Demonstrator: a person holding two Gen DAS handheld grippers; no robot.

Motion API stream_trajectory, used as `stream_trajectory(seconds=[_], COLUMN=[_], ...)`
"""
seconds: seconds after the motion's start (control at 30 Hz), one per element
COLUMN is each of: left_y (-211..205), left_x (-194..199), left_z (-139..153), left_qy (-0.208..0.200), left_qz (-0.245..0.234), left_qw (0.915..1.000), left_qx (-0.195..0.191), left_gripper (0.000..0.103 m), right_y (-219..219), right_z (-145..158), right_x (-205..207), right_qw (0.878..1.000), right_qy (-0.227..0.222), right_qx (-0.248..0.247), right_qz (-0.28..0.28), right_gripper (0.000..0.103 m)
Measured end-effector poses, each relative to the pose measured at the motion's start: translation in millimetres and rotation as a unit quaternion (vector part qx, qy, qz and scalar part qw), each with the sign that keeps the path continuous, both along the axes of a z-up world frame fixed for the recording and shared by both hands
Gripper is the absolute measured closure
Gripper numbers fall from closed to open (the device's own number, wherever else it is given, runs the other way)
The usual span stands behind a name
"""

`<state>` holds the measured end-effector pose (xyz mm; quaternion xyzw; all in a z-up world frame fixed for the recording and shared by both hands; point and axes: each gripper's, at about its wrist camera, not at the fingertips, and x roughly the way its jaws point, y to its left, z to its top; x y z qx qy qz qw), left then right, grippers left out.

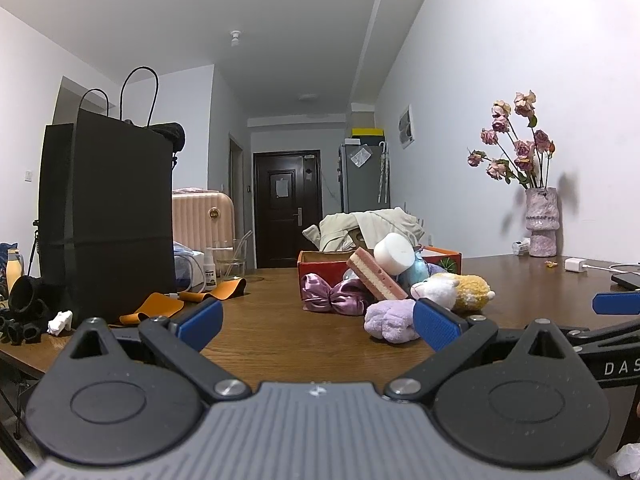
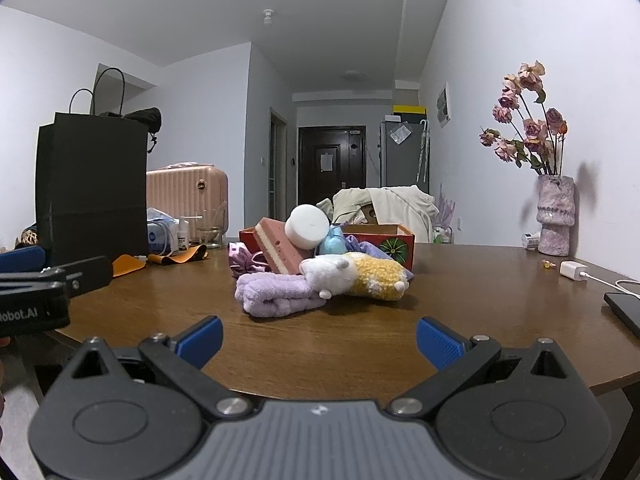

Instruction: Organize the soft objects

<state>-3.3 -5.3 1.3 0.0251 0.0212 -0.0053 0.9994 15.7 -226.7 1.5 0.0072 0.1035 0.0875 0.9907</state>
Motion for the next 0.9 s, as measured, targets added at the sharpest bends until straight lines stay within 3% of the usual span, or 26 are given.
stream_trajectory(seconds=[0.9], left_y=[-1.2], left_x=[1.0], left_z=[-1.2], left_qy=[0.001], left_qz=[-0.001], left_qw=[1.0], left_qx=[0.003], left_gripper=[0.0], right_y=[-0.2], right_z=[-2.7], right_x=[0.1], right_qw=[1.0], right_qy=[0.004], right_qx=[-0.001], right_qz=[-0.001], right_gripper=[0.0])
